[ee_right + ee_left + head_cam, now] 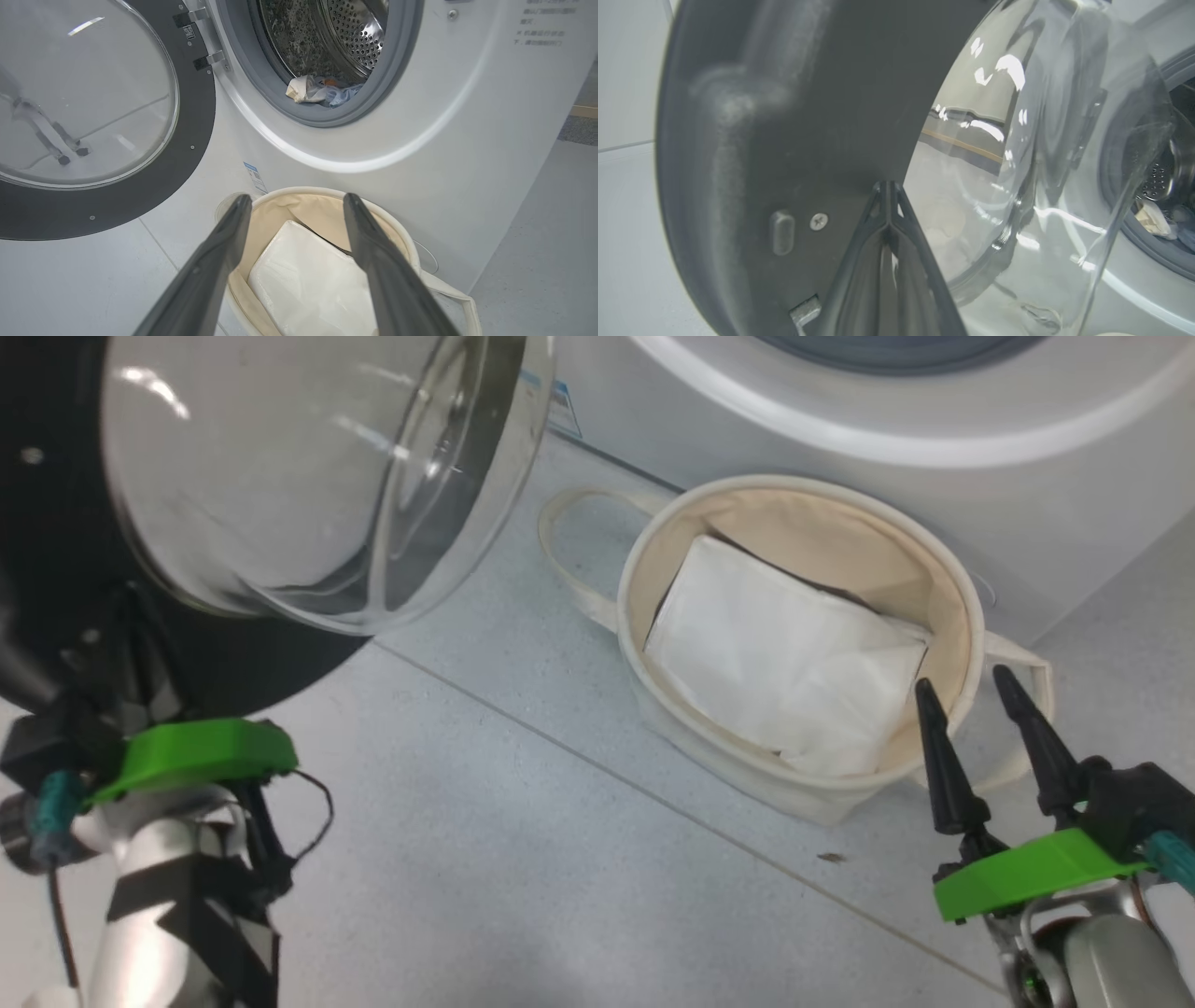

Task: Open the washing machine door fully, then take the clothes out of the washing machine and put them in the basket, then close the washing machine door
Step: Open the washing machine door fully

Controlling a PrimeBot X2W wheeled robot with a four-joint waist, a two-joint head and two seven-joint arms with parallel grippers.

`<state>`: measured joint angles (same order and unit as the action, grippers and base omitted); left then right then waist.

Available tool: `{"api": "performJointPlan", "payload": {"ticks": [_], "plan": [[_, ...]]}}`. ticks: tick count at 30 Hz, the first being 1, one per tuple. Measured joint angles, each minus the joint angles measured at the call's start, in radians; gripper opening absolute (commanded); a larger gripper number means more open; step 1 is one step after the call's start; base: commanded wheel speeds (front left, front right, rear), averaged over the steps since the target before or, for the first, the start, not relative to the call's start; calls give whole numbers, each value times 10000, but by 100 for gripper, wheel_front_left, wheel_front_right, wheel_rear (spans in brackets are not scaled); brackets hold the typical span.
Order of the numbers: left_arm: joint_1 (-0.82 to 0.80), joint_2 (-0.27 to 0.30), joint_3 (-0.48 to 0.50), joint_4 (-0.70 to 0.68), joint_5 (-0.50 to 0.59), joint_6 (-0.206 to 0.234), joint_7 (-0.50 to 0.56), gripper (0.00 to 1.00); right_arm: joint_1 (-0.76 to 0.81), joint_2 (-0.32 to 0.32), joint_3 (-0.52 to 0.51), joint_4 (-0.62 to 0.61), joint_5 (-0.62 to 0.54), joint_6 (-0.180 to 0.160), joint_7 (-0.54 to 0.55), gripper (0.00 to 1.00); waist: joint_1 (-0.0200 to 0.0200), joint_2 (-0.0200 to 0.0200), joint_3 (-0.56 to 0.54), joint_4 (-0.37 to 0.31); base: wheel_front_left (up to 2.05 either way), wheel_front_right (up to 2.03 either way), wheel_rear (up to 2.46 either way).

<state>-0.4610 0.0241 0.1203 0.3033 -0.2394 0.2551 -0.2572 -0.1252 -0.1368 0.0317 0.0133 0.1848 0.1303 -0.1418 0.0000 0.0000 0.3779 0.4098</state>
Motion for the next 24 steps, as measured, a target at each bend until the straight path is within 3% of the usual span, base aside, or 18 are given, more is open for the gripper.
{"api": "performJointPlan", "payload": {"ticks": [14,24], "plan": [[-708,-12,1406,1149,458,-600,0,0,36,-102,-121,-268,2,0,71,100,0,0,363,-233,0,0,0],[305,-12,926,-339,1233,-815,0,0,-171,334,29,652,293,0,-665,100,0,0,-580,-606,0,0,0]]}}
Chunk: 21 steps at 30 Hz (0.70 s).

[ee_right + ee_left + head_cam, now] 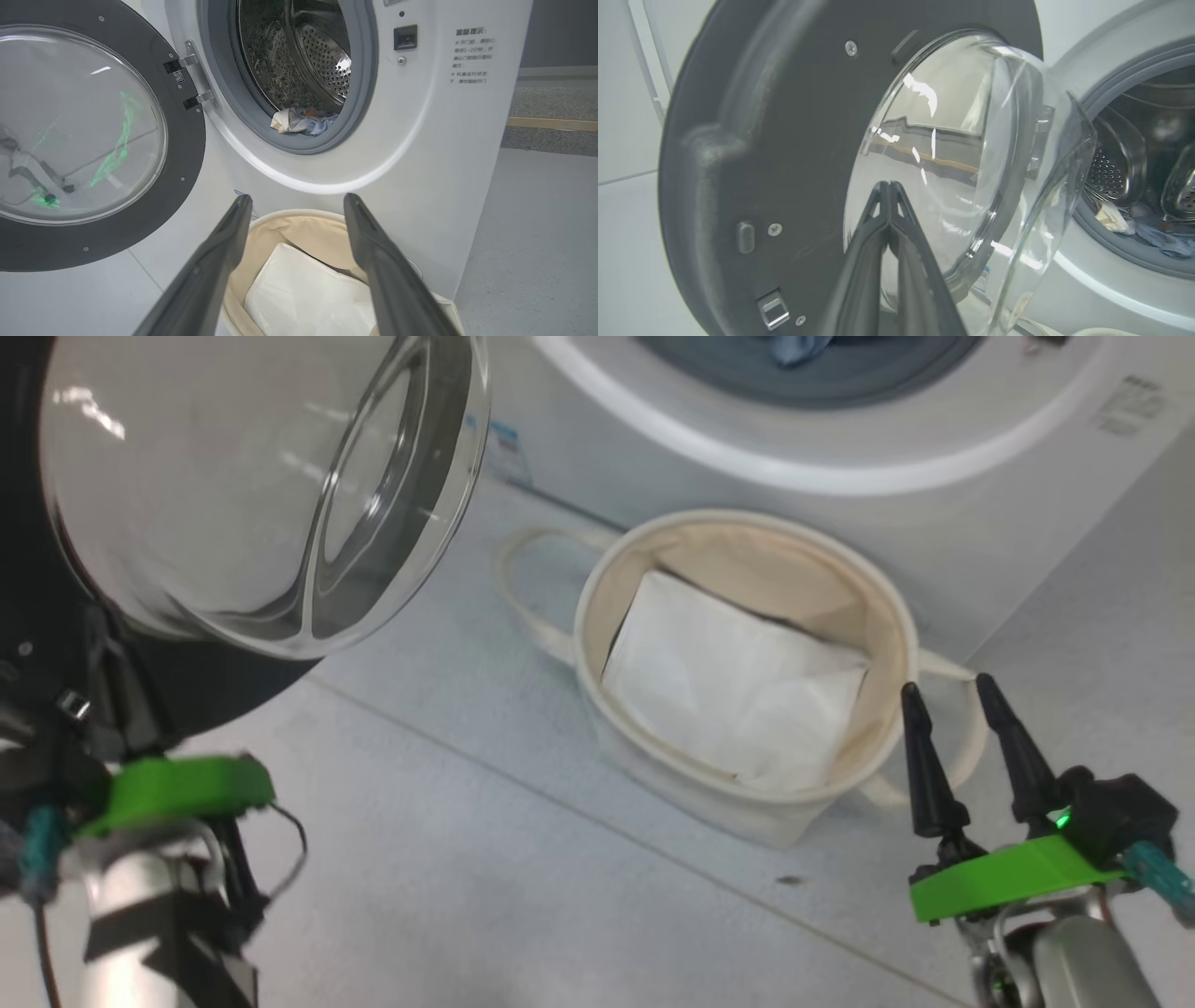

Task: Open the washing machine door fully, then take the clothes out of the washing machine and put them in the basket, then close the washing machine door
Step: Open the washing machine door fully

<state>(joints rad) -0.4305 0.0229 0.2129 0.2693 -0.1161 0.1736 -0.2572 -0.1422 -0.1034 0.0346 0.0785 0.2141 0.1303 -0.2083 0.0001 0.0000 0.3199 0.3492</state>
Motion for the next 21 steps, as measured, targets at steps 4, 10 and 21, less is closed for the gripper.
{"api": "performJointPlan", "payload": {"ticks": [4,10,21], "plan": [[890,8,-654,-644,-8,-171,0,0,-33,215,113,485,209,0,-234,100,0,0,-572,-233,0,0,0],[1823,48,-1538,-1488,-15,-408,0,0,-34,389,155,915,476,0,-408,100,0,0,-1388,-722,0,0,0],[3294,127,-3225,-2865,-514,-1064,640,0,20,476,190,414,874,0,-412,100,0,0,-2217,-1863,0,0,0]]}}
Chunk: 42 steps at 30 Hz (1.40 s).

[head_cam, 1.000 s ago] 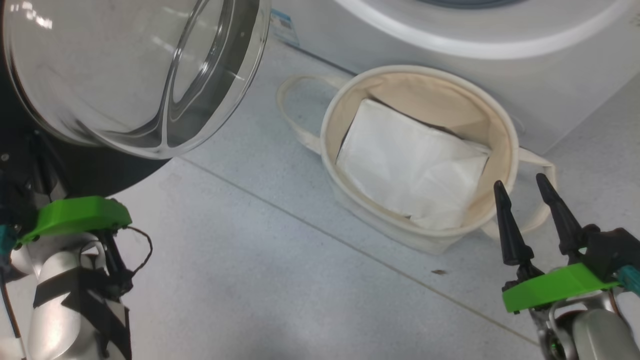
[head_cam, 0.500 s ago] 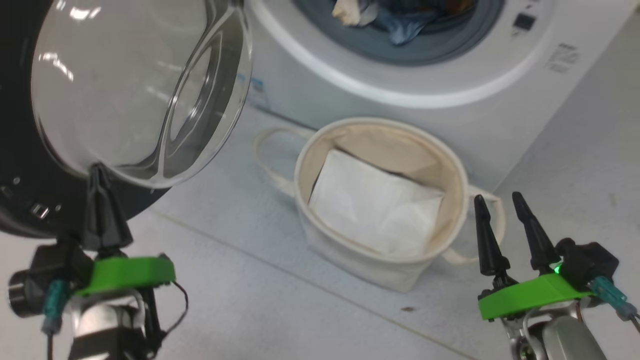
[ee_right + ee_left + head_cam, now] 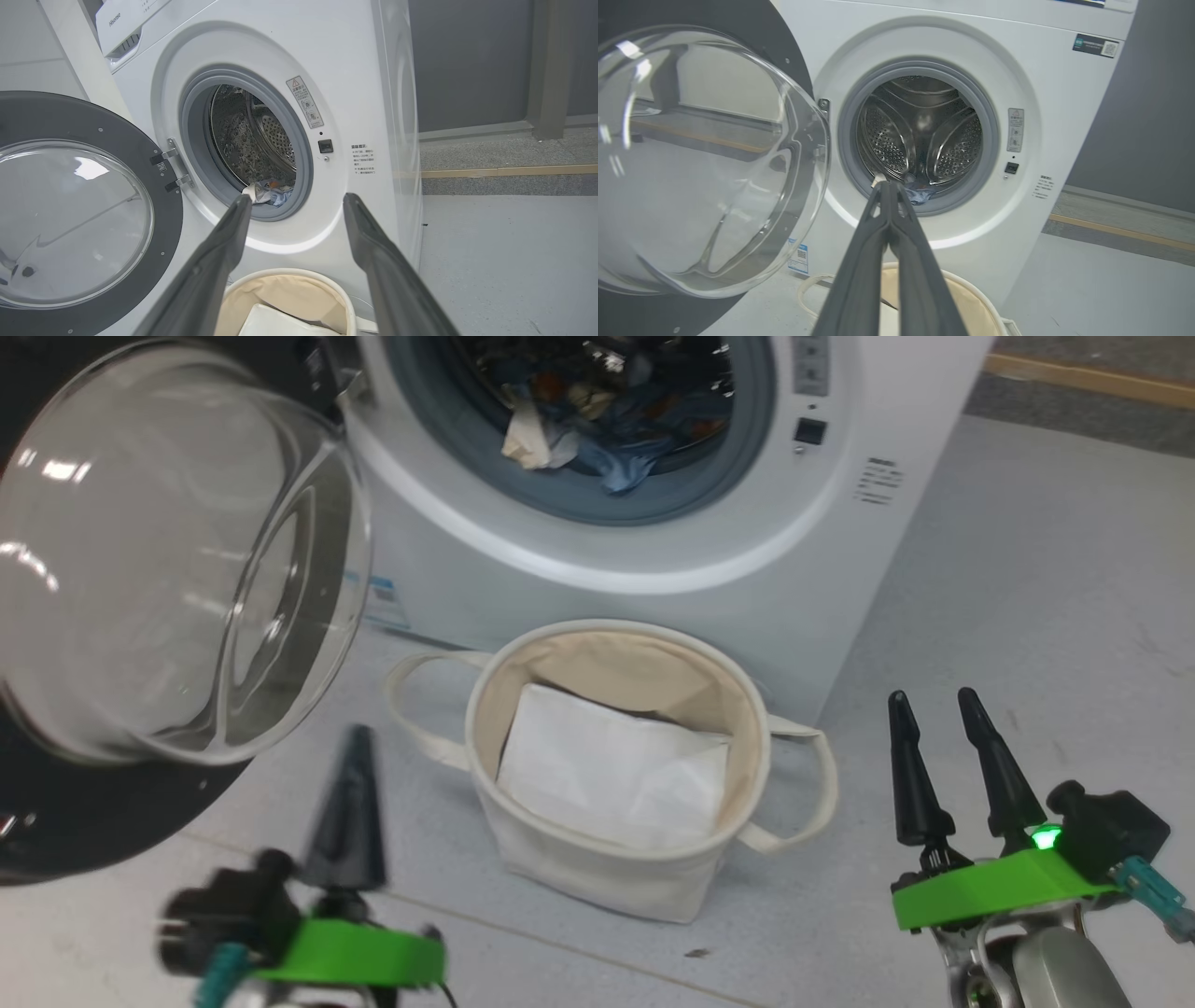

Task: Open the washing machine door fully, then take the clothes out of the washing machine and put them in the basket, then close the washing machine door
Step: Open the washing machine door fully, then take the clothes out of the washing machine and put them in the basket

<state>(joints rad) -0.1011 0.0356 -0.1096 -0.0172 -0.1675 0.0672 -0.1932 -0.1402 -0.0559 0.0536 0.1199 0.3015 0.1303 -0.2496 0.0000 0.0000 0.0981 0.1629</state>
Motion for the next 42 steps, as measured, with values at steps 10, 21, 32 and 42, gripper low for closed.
{"api": "performJointPlan", "payload": {"ticks": [10,21,32,42], "plan": [[477,86,-1279,412,-119,-569,272,6,171,8,-31,17,73,0,0,100,0,0,-264,-759,0,0,0],[407,98,-1342,1340,-96,-54,-219,100,222,15,-307,443,79,0,0,100,0,0,-59,-1216,0,0,0],[381,98,-1352,2207,-430,136,-512,100,206,31,-433,884,67,0,0,100,0,0,-23,-1478,0,0,0],[240,107,-1360,2514,-217,395,-566,100,187,35,-485,947,79,0,0,100,0,0,48,-1542,0,0,0]]}}
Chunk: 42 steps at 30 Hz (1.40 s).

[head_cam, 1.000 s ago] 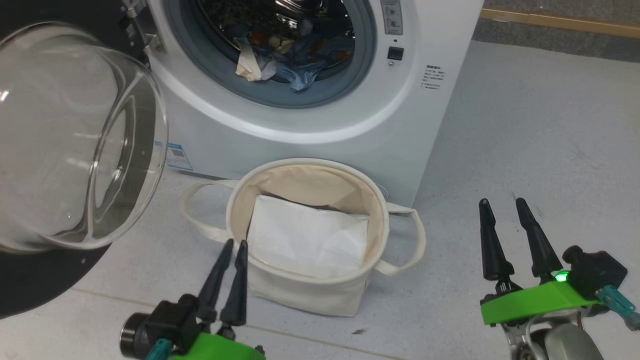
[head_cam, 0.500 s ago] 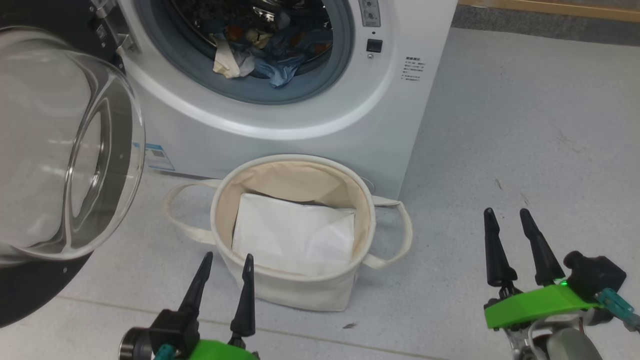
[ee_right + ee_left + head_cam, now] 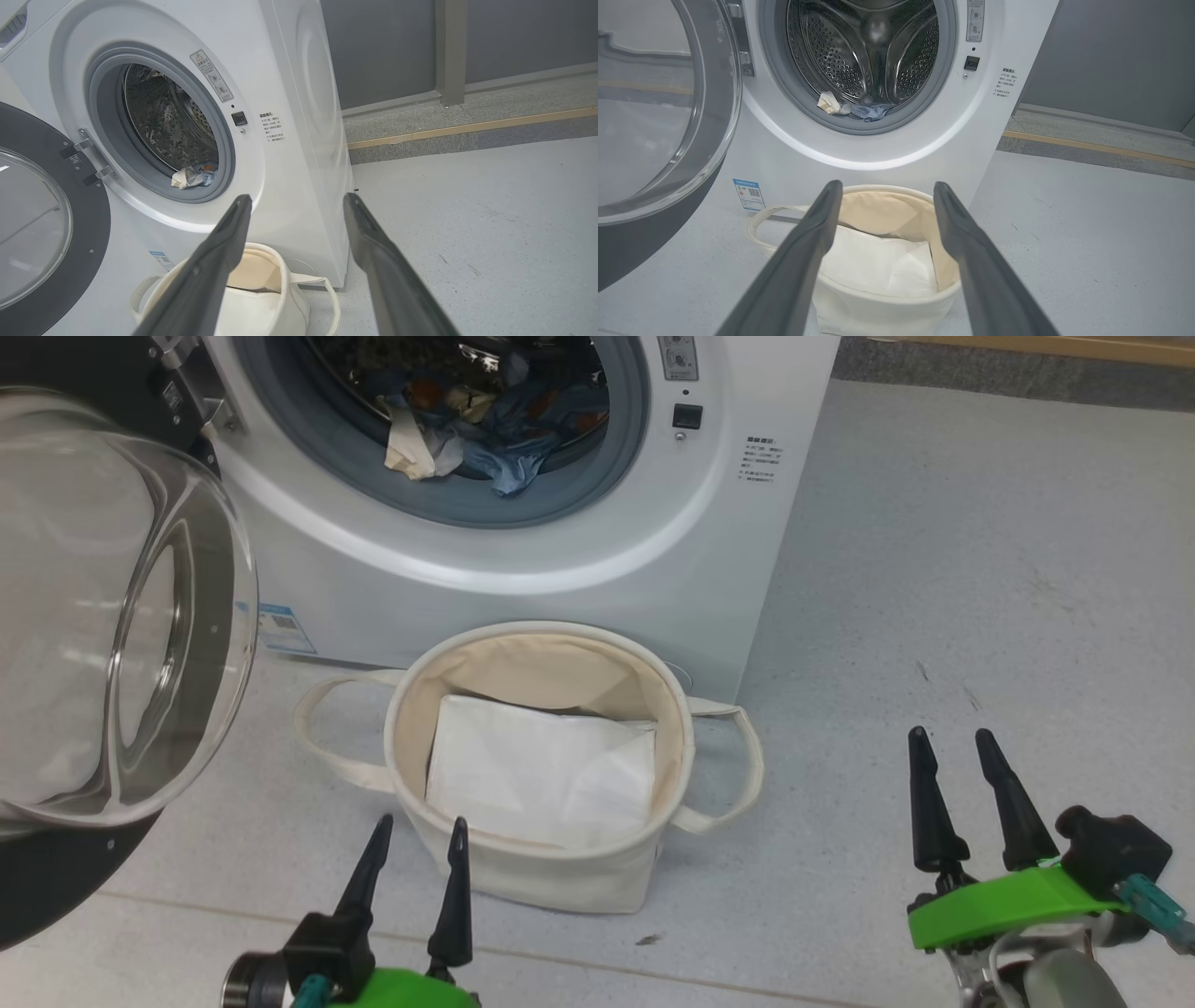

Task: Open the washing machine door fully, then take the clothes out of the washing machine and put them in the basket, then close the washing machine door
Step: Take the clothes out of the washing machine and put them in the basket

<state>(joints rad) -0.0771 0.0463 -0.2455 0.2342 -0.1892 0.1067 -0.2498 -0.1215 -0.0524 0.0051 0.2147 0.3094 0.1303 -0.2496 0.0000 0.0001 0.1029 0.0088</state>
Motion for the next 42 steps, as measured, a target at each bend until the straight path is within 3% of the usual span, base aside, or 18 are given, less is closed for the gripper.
{"api": "performJointPlan", "payload": {"ticks": [4,26,42], "plan": [[-119,-2,-2,6,215,169,0,100,-12,0,-63,102,-4,0,0,100,0,0,11,11,0,0,0],[-111,-4,-73,253,-6,236,0,100,-124,2,-38,257,-86,0,0,100,0,0,-68,87,4,-1,-3],[-117,-2,-182,330,-65,274,0,100,-126,13,73,334,-84,0,0,100,0,0,-2,143,168,-117,-51]]}}
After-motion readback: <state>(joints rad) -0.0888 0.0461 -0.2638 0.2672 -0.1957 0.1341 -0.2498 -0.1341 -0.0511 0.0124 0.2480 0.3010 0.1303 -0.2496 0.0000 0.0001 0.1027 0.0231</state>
